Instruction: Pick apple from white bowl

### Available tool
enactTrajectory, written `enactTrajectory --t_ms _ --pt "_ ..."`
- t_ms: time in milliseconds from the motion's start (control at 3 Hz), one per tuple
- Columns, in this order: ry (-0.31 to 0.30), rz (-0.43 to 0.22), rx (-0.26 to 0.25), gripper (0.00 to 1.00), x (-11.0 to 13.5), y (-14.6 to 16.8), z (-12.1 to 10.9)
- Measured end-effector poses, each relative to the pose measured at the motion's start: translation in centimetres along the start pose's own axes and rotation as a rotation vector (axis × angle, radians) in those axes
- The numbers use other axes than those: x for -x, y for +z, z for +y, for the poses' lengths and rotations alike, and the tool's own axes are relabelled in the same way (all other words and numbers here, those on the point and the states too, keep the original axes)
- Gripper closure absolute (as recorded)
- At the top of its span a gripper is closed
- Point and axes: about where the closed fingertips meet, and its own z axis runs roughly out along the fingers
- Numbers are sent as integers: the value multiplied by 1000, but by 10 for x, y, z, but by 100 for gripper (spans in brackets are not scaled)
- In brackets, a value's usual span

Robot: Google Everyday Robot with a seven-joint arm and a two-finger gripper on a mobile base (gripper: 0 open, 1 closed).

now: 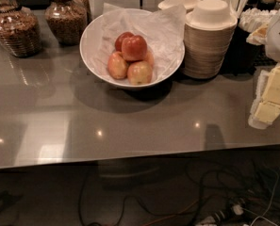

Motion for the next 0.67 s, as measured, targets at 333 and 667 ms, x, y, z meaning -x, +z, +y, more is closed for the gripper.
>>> enactTrajectory --t_ms 333,667 --pt "0 0 0 0 0 0 0" --pt "3 -72 -13 0 10 0 -7"
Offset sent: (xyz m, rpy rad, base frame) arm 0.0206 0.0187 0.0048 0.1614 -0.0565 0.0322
